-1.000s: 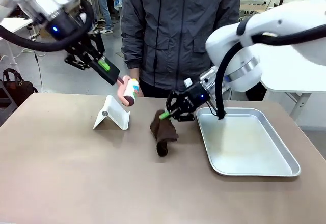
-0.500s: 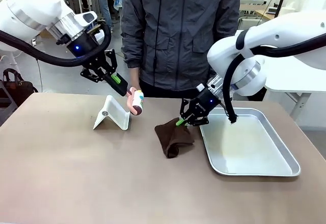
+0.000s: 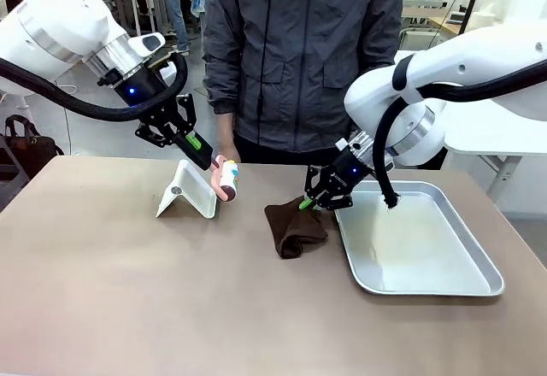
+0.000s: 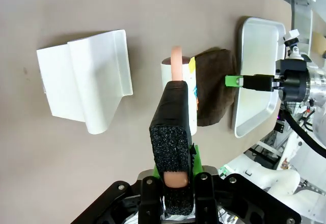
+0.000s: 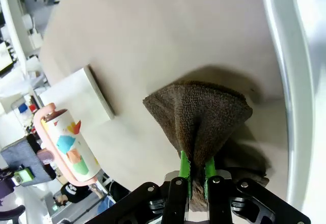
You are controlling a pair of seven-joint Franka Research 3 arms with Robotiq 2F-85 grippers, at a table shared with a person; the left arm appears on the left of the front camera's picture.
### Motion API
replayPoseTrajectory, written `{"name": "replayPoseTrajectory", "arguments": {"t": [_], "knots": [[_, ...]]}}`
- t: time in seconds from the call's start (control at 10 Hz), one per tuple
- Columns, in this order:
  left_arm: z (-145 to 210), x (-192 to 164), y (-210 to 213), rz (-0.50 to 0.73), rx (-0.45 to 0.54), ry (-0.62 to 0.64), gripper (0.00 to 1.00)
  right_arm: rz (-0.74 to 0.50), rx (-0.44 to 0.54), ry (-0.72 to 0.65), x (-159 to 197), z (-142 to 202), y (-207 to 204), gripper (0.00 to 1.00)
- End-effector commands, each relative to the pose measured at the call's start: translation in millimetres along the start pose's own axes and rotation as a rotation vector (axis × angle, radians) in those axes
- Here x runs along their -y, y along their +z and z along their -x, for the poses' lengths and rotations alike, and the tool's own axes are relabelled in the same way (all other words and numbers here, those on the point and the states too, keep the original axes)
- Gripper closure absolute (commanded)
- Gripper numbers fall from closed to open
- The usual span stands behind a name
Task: Clean the surface of the table.
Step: Return the Lint Roller and towel to their original positions.
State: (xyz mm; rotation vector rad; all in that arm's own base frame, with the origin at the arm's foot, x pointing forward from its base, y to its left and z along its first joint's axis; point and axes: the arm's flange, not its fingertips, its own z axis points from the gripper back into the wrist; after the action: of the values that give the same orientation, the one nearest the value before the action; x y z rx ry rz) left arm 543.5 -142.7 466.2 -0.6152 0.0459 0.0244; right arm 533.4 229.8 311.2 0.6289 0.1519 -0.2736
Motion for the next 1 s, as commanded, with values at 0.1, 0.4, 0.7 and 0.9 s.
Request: {"name": "replayPoseTrajectory", "arguments": {"t": [0.1, 0.4, 0.7, 0.9], "knots": [[2.0, 4.1, 4.5, 0.002, 0.002, -0.007, 0.78, -0.002, -0.01, 0.003, -0.4, -1.3, 3.7, 0.88], [9.9, -7.3, -4.6, -0.07, 0.083, -0.046, 0.78, -0.001, -0.004, -0.004, 2.0, -1.1, 1.2, 0.88], [26.8, -35.1, -5.7, -0.122, 0.209, 0.012, 0.78, 0.104, 0.004, -0.003, -9.0, -8.0, -14.5, 0.88], [22.6, -44.2, -7.9, -0.112, 0.197, 0.034, 0.78, 0.104, -0.015, 0.017, -13.0, -8.6, -25.4, 0.88]]}}
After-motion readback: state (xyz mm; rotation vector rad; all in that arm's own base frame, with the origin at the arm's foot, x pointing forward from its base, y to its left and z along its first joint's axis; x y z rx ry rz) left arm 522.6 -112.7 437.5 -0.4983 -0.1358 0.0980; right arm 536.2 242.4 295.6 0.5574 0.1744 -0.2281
